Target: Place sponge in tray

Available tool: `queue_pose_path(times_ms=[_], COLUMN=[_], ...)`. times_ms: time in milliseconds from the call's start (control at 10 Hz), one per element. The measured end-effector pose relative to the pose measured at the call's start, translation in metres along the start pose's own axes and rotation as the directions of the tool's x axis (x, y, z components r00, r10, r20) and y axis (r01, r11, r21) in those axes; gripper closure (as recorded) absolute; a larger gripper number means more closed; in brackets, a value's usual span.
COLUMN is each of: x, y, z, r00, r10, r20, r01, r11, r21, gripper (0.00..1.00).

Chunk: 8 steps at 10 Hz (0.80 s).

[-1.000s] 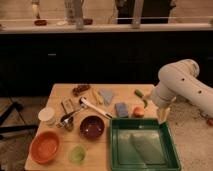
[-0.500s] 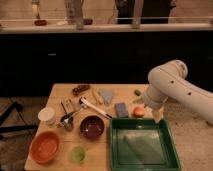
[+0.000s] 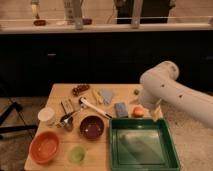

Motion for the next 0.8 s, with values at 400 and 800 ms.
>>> queue_pose_path(times_ms=[400, 800], x=[0.007, 0.012], y=[-0.050, -0.056], z=[0.032, 0.040], r00=[0.912, 0.890], r10=[-0.294, -0.340], r20=[-0.285, -0.305], r01=[0.268, 0.307], r11=[0.955, 0.939], r21=[-0.126, -0.153], gripper=[0.20, 0.20])
